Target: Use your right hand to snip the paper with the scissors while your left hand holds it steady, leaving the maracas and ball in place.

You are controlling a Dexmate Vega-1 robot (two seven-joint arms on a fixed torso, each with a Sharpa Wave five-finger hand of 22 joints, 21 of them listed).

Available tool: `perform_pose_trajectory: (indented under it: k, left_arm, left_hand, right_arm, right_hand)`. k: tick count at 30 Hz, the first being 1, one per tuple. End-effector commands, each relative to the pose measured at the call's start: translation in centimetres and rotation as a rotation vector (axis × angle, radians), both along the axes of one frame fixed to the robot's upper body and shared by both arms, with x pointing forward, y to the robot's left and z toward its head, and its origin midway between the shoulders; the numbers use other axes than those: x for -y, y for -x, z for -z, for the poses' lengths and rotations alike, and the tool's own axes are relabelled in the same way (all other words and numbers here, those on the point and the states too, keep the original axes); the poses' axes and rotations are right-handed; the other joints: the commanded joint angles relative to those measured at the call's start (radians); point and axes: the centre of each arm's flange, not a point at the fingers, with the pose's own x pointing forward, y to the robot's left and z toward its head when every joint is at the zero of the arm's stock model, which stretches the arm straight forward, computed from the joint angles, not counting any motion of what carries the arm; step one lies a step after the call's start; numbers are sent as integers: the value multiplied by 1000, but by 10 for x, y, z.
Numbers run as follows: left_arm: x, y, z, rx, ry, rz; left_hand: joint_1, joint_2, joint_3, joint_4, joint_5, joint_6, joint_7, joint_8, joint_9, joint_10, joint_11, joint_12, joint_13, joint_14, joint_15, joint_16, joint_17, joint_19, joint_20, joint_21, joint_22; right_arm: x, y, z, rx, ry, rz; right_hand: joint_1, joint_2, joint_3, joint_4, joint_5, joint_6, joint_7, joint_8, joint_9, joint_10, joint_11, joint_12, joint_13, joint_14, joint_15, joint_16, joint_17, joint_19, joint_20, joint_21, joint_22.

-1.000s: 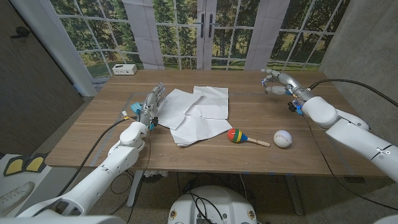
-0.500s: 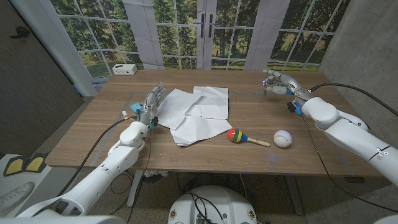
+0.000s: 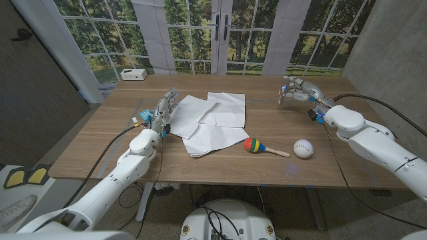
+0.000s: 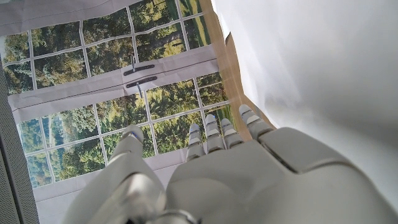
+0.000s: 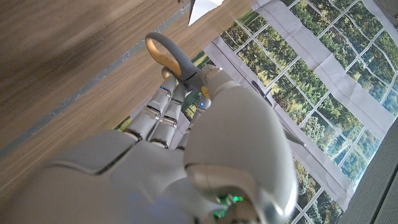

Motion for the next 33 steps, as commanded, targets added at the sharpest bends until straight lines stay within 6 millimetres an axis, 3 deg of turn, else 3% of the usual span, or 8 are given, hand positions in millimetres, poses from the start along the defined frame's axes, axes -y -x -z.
perform_pose_trajectory:
  k: [1,17,22,28,31,33]
  left_arm:
    - [3,-4,-4,3,-9,12]
    - [3,-5,-2,-5,-6,12]
    - [3,-5,-2,-5,-6,10]
    - [4,-4,-1,-5,-8,10]
    - [4,-4,-1,-6,-7,10]
    - [4,-3,-1,-7,-8,10]
  left_hand:
    - [-8,-3,3,-7,4,7,4,3,2,7,1,8,3,0,-9,5,3,5,-15,3,1]
    - [-8,-2,3,-8,4,8,4,4,2,11,-1,9,3,0,-14,4,3,1,-17,1,1]
    - [-8,-2,3,-8,4,8,5,4,2,11,-1,8,3,-1,-14,4,3,0,-17,1,1]
    - [-7,-2,3,-8,4,8,5,4,2,12,-1,9,3,-1,-14,4,3,0,-16,1,1]
    - [-7,-2,3,-8,4,9,5,4,2,13,-1,9,3,-1,-14,4,3,0,-16,1,1]
    - [-7,-2,3,-8,4,9,5,4,2,13,0,9,3,-1,-14,4,3,0,-16,1,1]
  right_arm:
    - [2,-3,-2,-40,-83,-70]
    - [-3,-12,10,-187,-337,-253]
    - [-6,-14,13,-217,-373,-299]
    - [-7,-16,16,-241,-417,-345]
    - [-8,-18,18,-258,-437,-367]
    - [-9,-19,20,-273,-462,-389]
  right_hand:
    - [17,-2,3,5,-7,4,-2,0,6,102,-10,215,-11,77,-195,34,36,45,-87,39,10]
    - [22,0,-1,5,-14,4,-1,1,7,100,-9,221,-19,136,-195,63,72,43,-98,65,20]
    - [25,-2,2,5,-15,65,-2,22,11,102,-6,222,-22,137,-195,59,85,34,-95,79,24]
    - [26,-2,4,8,-15,245,-3,70,25,96,-7,228,-25,161,-195,41,88,24,-91,114,26]
    - [26,-2,3,8,-15,295,-1,80,30,96,-7,229,-29,173,-196,37,89,27,-90,130,26]
    - [25,-1,4,9,-15,372,5,100,34,95,-7,230,-26,182,-195,34,93,25,-87,146,26]
